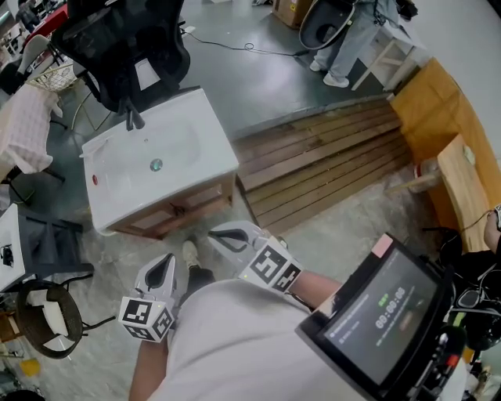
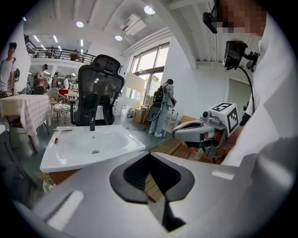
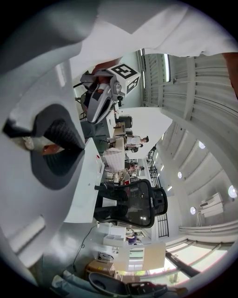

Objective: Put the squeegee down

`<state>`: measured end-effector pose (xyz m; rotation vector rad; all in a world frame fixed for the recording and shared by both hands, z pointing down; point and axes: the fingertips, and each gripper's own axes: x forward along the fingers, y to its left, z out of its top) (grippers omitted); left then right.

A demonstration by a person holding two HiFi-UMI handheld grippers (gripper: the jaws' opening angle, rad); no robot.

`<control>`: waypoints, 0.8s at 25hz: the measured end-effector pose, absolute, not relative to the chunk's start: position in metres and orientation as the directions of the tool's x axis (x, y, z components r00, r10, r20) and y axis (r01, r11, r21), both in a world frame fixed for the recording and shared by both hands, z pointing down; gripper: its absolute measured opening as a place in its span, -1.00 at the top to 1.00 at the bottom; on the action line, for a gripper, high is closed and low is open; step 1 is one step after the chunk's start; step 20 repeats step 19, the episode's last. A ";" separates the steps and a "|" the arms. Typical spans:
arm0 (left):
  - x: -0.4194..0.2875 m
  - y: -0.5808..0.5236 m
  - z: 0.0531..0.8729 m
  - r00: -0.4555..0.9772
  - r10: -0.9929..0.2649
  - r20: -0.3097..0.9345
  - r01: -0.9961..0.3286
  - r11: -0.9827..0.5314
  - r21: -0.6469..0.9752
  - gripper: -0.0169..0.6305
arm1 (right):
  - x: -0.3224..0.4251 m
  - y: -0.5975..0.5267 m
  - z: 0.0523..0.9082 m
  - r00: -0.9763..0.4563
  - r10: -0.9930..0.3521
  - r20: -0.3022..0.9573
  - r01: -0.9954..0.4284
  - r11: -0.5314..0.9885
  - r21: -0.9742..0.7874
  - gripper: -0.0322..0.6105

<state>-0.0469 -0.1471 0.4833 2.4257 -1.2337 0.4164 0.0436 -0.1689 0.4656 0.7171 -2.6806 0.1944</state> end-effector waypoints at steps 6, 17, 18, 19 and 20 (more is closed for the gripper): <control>-0.044 -0.154 0.488 0.571 -0.696 0.434 -0.816 -0.540 0.207 0.92 | 0.047 -0.174 0.470 -0.805 -0.456 0.379 -0.510 0.859 -0.049 0.89; -0.048 -0.164 0.494 0.575 -0.687 0.445 -0.812 -0.545 0.208 0.92 | 0.043 -0.182 0.476 -0.801 -0.453 0.392 -0.513 0.856 -0.059 0.89; -0.050 -0.164 0.495 0.574 -0.686 0.447 -0.812 -0.545 0.207 0.92 | 0.042 -0.183 0.477 -0.800 -0.454 0.393 -0.514 0.856 -0.059 0.89; -0.052 -0.165 0.496 0.574 -0.686 0.448 -0.813 -0.545 0.206 0.92 | 0.041 -0.183 0.477 -0.799 -0.454 0.393 -0.515 0.855 -0.059 0.89; -0.052 -0.165 0.496 0.574 -0.686 0.448 -0.813 -0.545 0.206 0.92 | 0.041 -0.183 0.477 -0.799 -0.454 0.393 -0.515 0.855 -0.059 0.89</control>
